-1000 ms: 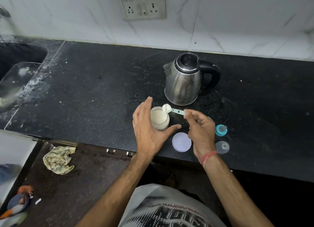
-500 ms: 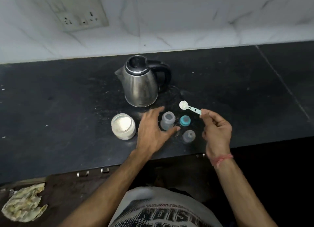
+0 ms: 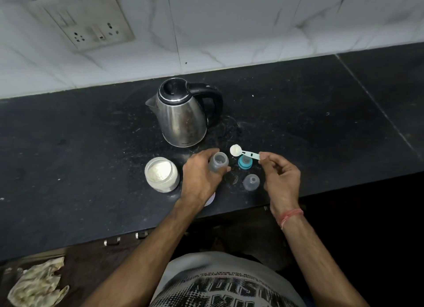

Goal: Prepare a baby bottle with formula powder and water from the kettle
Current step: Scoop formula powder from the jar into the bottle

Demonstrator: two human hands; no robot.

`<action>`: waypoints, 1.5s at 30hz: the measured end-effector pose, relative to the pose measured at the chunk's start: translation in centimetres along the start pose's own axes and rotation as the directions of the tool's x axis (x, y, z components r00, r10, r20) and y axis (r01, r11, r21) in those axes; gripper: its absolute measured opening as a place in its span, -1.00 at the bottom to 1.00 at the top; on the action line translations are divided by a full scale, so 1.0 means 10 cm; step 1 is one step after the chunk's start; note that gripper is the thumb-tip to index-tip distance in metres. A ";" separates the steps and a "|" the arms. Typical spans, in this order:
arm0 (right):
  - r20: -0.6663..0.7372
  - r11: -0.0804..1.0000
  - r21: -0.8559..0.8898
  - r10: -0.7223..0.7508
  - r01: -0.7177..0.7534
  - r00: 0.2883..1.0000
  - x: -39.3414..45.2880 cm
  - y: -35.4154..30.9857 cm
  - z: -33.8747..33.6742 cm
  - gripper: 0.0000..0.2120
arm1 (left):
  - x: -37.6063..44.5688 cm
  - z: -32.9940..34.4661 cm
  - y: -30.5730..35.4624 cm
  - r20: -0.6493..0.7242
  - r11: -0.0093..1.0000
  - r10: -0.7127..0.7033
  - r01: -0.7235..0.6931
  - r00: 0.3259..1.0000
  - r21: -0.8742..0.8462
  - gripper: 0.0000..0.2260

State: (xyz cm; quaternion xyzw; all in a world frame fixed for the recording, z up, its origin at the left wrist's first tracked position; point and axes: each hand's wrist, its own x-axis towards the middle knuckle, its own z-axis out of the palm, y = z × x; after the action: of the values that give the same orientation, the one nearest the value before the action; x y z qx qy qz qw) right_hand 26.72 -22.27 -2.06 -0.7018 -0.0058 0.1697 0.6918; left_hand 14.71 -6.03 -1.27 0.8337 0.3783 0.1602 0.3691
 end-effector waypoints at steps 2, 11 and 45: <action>0.022 1.000 0.014 -0.008 0.008 1.000 -0.01 0.00 0.05 -0.93 | -0.02 -0.01 -0.01 0.030 1.000 -0.009 0.009 1.000 0.006 -0.70; 0.066 0.989 -0.115 -0.089 0.096 0.994 0.00 0.08 0.16 -0.94 | 0.11 0.03 -0.18 0.105 0.975 -0.150 0.165 0.983 -0.146 -0.54; 0.647 0.150 -0.493 -0.595 0.857 0.477 0.01 -0.10 0.21 -0.77 | 0.13 0.12 -0.34 0.113 0.958 -0.161 0.182 0.981 -0.221 -0.47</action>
State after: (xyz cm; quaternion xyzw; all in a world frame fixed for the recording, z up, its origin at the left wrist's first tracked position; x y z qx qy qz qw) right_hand 26.57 -20.20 -1.07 -0.7915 -0.5253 -0.1081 0.2929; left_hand 14.47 -4.12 -4.57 0.7560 0.4104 0.1310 0.4929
